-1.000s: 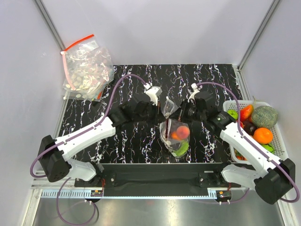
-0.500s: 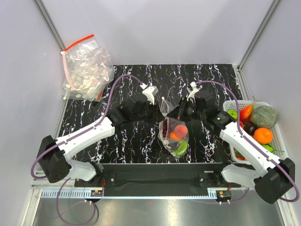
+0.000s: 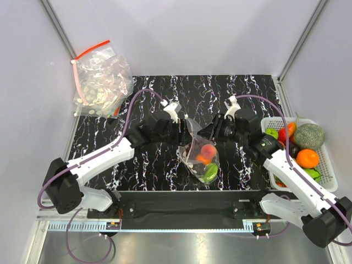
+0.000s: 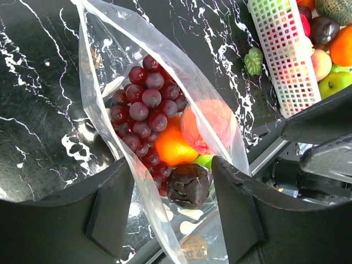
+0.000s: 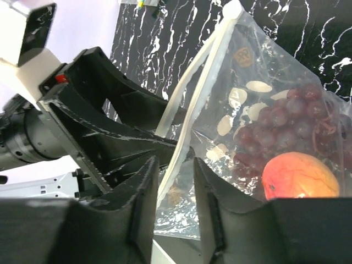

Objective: Place the food in the zip-top bag and seal the zipper
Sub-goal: Adjust the zipper food storage bag at the center of the board.

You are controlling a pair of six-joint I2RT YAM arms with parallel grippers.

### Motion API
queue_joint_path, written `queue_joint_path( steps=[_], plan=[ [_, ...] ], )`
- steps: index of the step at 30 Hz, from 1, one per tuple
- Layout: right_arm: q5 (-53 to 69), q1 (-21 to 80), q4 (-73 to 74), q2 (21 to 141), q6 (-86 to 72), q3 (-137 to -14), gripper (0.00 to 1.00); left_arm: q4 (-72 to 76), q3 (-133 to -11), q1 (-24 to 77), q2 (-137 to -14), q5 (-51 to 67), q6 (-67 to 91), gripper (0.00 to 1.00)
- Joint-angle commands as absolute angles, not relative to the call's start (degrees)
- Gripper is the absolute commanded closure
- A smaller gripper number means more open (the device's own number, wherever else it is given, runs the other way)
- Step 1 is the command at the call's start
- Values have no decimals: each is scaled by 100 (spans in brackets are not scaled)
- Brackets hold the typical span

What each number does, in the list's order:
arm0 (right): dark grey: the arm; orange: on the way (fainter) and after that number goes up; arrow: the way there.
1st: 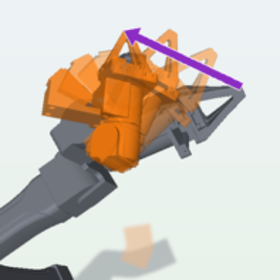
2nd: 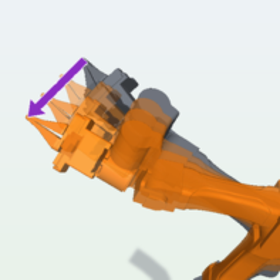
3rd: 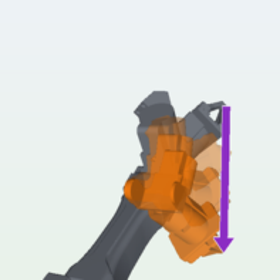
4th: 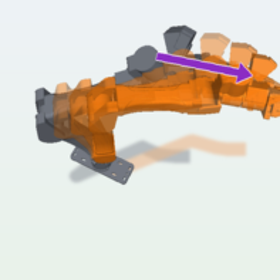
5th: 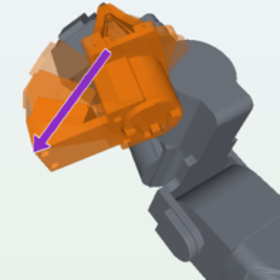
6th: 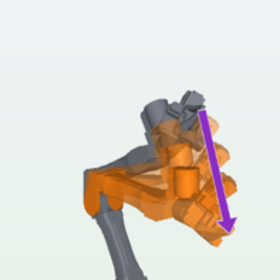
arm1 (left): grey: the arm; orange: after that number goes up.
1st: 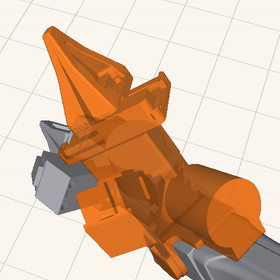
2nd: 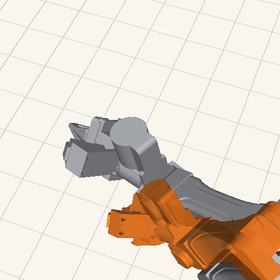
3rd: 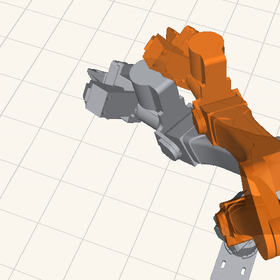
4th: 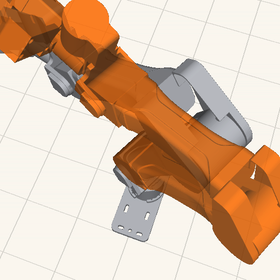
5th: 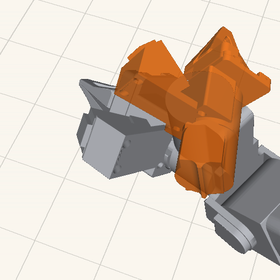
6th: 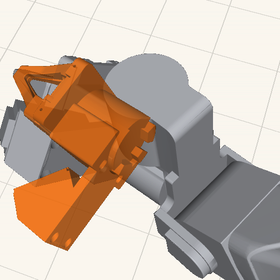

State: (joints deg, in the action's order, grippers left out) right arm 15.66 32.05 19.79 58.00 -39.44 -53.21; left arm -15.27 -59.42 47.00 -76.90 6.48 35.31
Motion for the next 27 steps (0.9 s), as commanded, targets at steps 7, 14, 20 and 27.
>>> queue_joint_path(
  steps=[7, 14, 20, 27],
  plan=[
    [1362, 3252, 1890, 6195, -3735, -5045, 73, -1222, -5757, 4570, -7269, 308, 3884, 39],
    [1406, 3261, 1521, 6539, -3814, -4852, 75, -879, -5493, 4438, -7250, 473, 4104, 26],
    [1485, 3252, 1398, 6723, -3797, -4825, 76, -659, -5406, 4395, -7374, 615, 4262, 16],
    [1503, 3243, 1362, 6759, -3771, -4772, 77, -414, -5265, 4316, -7242, 597, 4412, 9]
  ],
)
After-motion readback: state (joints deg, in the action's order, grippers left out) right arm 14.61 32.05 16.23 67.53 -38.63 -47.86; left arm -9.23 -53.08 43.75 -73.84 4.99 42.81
